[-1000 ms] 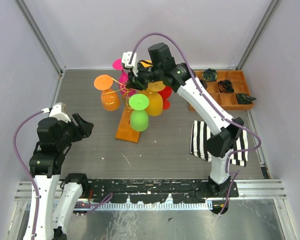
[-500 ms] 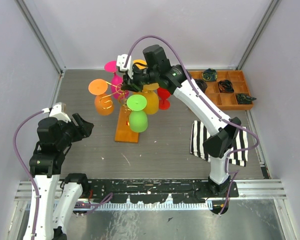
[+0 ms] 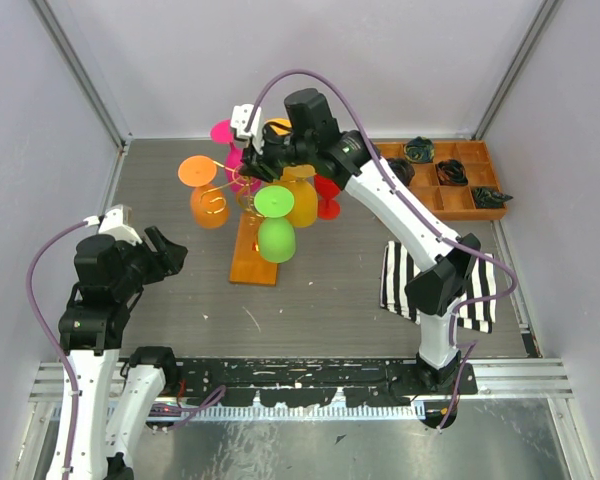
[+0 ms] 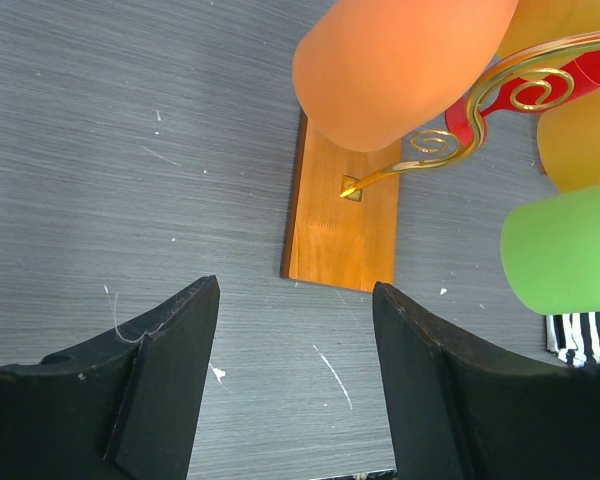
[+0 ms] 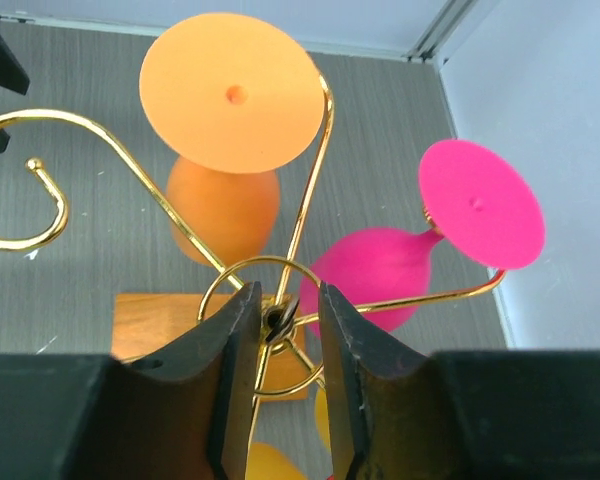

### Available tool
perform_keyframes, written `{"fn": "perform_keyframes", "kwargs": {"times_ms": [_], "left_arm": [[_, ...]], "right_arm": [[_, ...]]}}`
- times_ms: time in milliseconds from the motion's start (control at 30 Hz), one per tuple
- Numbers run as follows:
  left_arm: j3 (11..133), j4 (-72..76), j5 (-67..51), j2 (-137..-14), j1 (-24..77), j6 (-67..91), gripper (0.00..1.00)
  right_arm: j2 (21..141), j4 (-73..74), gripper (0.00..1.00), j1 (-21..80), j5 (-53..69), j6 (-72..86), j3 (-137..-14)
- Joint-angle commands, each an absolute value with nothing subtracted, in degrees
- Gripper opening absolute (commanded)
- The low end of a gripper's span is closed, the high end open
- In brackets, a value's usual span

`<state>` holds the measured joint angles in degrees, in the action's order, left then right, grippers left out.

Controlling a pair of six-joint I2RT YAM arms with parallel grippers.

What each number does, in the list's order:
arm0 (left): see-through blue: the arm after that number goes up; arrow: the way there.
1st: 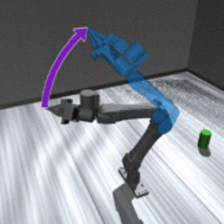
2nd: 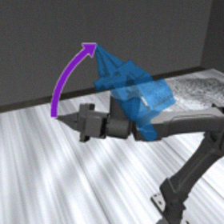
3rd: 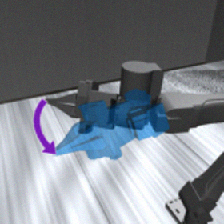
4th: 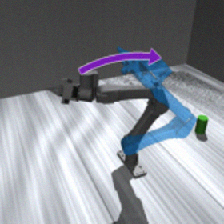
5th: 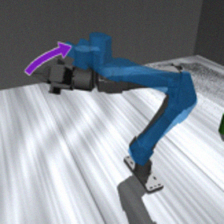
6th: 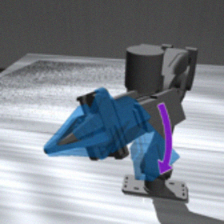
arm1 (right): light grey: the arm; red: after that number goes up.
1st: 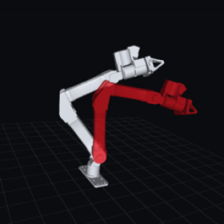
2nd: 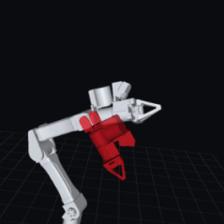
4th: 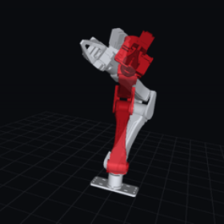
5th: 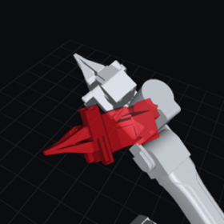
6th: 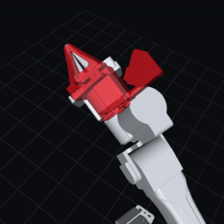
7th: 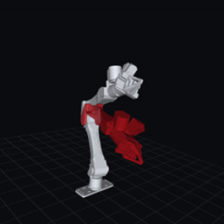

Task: Place the wine glass upside down on the wine glass rack
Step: Adjust the wine rack at the center of the board.

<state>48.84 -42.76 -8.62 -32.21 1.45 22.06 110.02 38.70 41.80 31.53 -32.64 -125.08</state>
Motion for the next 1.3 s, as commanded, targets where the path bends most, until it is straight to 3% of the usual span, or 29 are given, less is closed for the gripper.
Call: {"fn": "perform_keyframes", "kwargs": {"times_ms": [0, 367, 733, 1100, 1267], "left_arm": [[48.3, -41.9, -8.9, -32.2, 1.6, 21.4, 0.7], [48.3, -41.9, -8.9, -32.1, 1.6, 21.4, 0.7], [48.2, -41.7, -8.9, -31.7, 1.6, 21.4, 0.7], [48.1, -41.7, -8.8, -31.4, 1.6, 21.6, 0.7], [48.1, -41.7, -8.8, -31.8, 1.6, 21.6, 0.7]], "right_arm": [[108.1, 31.6, 0.38, 42.2, 29.9, -31.1, -124.9], [103.7, 25.1, 0.51, 42.2, 28.5, -25.0, -122.1], [82.2, -4.7, 0.52, 42.2, 9.8, -8.4, -92.3], [62.0, -1.0, 0.52, 42.2, -20.2, 4.9, -69.3], [56.4, 5.9, 0.53, 42.2, -26.5, 12.6, -60.7]]}}
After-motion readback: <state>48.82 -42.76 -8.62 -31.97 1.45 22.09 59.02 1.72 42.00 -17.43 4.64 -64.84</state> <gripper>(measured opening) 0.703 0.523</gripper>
